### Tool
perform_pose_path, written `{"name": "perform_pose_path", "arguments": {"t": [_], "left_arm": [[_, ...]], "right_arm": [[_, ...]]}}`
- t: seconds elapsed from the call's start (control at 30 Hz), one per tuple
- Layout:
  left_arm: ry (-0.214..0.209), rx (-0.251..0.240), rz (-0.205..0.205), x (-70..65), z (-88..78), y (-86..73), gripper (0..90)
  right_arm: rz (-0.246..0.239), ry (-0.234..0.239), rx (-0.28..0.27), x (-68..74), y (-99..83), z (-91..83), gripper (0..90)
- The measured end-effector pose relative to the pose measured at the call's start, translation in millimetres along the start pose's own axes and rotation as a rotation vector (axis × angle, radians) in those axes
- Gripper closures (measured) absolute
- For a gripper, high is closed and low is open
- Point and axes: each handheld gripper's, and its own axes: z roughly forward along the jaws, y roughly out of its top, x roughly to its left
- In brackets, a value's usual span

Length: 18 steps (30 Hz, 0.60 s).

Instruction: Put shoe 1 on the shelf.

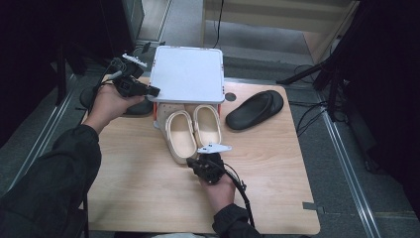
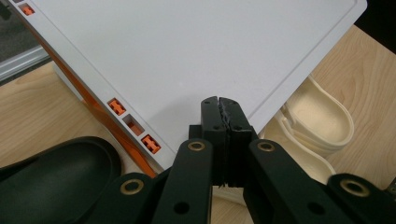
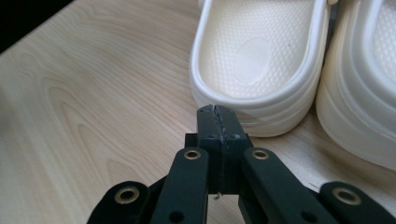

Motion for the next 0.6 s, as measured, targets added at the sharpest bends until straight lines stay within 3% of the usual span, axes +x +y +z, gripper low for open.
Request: {"name": "perform_pose_path", "arguments": {"t": [0.17,0.6], "left_arm": [[0.000,0.004,-0.003,0.0,0.1,0.6,90.0],[0.001,0.017,-0.011,-0.5,0.0,1.9,90.0]], "right_arm": [[-0.009,-0.020,0.004,-0.8,0.9,3.9,90.0],[-0.002,-0.006,-0.020,4.7,14.5,15.5,90.0]]}}
